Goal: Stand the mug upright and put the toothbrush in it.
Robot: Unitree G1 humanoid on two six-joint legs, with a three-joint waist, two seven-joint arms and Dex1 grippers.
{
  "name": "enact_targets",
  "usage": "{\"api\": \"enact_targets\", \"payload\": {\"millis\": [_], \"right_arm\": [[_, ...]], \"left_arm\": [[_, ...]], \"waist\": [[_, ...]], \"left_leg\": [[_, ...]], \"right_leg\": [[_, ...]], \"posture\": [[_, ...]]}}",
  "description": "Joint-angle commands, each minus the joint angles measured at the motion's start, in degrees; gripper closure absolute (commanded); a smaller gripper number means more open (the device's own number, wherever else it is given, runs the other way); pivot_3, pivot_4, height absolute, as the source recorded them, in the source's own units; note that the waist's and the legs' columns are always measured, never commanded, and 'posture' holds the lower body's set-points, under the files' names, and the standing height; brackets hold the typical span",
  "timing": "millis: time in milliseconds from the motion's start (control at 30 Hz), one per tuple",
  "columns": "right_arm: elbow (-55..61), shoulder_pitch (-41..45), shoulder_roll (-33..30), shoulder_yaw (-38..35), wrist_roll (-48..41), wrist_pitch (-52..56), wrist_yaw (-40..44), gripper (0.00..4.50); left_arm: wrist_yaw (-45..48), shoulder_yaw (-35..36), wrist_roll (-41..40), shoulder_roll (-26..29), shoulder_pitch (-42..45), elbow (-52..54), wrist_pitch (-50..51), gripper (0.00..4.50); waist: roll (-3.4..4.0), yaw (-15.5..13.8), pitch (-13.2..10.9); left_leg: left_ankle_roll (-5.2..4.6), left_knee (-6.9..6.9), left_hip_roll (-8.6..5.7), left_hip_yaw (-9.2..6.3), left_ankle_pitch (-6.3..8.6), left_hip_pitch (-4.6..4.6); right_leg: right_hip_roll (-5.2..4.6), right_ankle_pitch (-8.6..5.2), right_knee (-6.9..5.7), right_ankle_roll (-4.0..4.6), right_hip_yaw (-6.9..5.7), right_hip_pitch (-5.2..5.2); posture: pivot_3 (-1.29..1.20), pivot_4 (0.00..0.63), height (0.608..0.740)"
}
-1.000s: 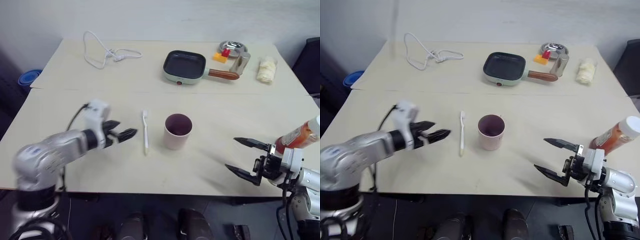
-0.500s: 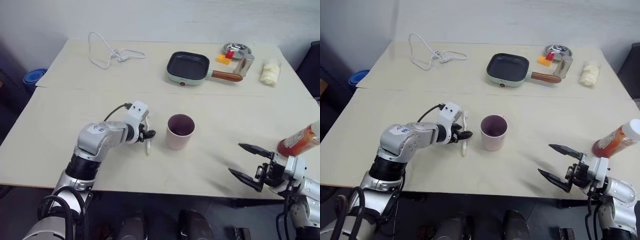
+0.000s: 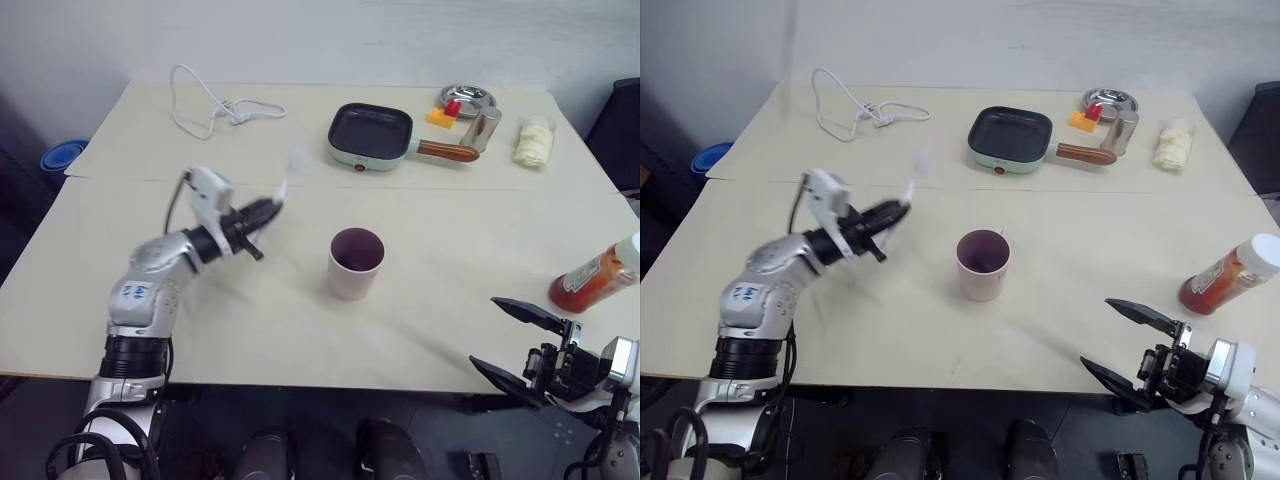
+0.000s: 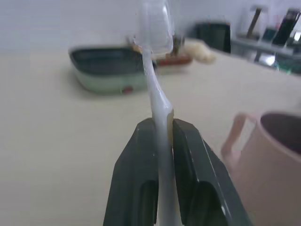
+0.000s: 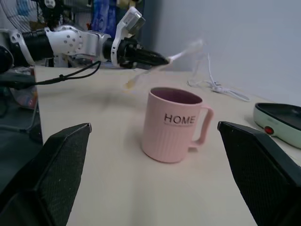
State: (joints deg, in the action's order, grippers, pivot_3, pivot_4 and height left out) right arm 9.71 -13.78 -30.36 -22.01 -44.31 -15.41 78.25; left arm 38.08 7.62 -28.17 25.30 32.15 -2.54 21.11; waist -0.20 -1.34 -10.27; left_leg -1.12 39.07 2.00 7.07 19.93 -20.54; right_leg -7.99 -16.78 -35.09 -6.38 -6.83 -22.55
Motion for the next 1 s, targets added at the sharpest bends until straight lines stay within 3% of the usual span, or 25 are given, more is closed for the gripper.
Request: {"api": "enact_targets", "payload": {"millis": [33, 167, 367, 533, 833, 1000], "right_arm": [[8.06, 1.34, 2.88, 2.99, -0.65, 2.56, -6.93, 0.00], [9.24, 3.71, 4.62, 5.17, 1.51, 3.29, -11.11, 0.00], [10.10, 6.96, 6.20, 7.56, 3.14, 3.93, -15.33, 0.00], [10.69, 7.41, 6.33, 8.45, 4.51, 3.76, -17.37, 0.00], [9.14, 8.10, 4.28, 7.20, 5.66, 4.09, -18.77, 0.00], [4.43, 9.80, 0.42, 6.36, 5.23, 5.74, -15.62, 0.00]], "left_arm": [[10.17, 3.08, -11.59, -5.76, 3.95, 5.37, -6.04, 4.33], [11.80, -2.46, -13.86, -12.72, 6.44, 6.18, -3.19, 4.33], [13.73, -6.98, -8.25, -21.94, 7.96, -2.21, -12.45, 4.33], [16.77, -7.85, -4.60, -25.03, 8.85, -10.58, -19.72, 4.33], [16.25, -6.88, -2.72, -21.68, 4.15, -5.80, -21.58, 1.59], [16.34, -5.22, -0.43, -11.26, -1.62, 0.84, -18.96, 1.59]], "waist": [[-0.04, -0.42, -0.02], [-0.05, -0.76, -0.02], [-0.07, -0.04, -0.03], [-0.08, -0.01, -0.03], [-0.08, 0.02, -0.03], [-0.07, 0.32, -0.03]], "left_leg": [[-0.05, 0.02, -0.07, -0.05, 0.00, -0.01], [-0.24, 0.08, -0.30, -0.14, -0.02, -0.12], [-0.32, 0.09, -0.35, -0.08, 0.01, -0.22], [-0.25, 0.09, -0.29, -0.08, 0.00, -0.23], [-0.27, 0.14, -0.23, -0.25, 0.00, -0.52], [-0.26, 0.15, -0.17, -0.27, -0.01, -0.49]], "right_leg": [[-0.07, 0.01, -0.01, -0.02, -0.05, 0.03], [-0.23, 0.12, -0.05, -0.21, -0.14, 0.12], [-0.09, 0.15, 0.08, -0.28, -0.17, 0.09], [0.14, 0.14, 0.14, -0.24, -0.16, 0.05], [0.09, 0.14, 0.17, -0.24, -0.31, -0.07], [0.11, 0.14, 0.12, -0.23, -0.31, -0.07]], "posture": [[0.00, 0.150, 0.740], [0.00, 0.150, 0.740], [0.00, 0.150, 0.740], [0.00, 0.150, 0.740], [0.00, 0.150, 0.740], [0.00, 0.150, 0.740]]}}
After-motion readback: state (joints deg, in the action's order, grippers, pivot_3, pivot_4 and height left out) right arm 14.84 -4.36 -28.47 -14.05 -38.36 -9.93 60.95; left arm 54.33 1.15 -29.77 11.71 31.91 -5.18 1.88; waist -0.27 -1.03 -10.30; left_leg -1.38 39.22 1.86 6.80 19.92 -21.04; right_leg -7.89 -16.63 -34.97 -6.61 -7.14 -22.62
